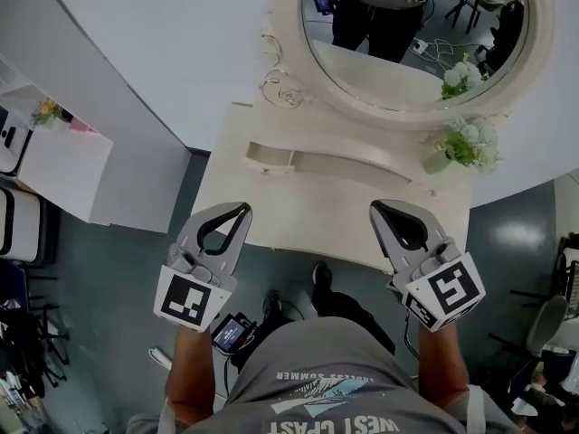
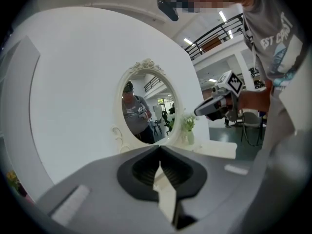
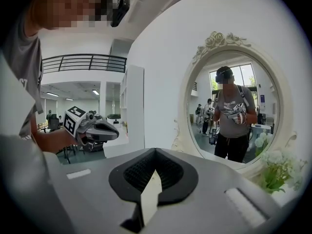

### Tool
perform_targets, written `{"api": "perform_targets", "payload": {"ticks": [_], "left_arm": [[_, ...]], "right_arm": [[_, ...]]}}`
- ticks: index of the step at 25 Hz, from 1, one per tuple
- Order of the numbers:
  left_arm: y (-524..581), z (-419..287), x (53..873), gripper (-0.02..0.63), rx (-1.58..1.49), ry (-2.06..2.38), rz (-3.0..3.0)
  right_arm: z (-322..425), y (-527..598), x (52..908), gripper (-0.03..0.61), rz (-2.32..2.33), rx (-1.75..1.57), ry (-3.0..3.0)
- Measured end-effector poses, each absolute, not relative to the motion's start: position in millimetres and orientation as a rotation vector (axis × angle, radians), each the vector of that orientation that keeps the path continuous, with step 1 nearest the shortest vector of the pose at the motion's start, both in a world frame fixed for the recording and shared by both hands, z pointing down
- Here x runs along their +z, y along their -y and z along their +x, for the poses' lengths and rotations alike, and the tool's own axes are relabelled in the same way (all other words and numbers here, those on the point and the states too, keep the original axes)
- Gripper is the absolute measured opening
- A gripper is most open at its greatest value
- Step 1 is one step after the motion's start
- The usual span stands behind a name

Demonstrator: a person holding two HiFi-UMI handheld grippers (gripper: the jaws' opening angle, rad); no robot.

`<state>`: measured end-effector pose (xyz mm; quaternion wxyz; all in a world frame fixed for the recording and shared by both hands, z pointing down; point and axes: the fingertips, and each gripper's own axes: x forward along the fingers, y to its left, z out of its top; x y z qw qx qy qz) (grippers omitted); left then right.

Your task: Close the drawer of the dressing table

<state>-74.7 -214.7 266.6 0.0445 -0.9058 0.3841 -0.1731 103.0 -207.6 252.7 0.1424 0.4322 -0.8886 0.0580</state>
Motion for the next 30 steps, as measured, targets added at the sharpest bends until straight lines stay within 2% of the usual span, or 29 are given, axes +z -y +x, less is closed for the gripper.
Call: {"api": "perform_targets", "payload": {"ticks": [30], "left_arm": [[356,-68,475,0.003,-0.757,-1.333,-2.86]], "right_arm": [[152,279,385,0.002,1.226,0.418,2.418]]}}
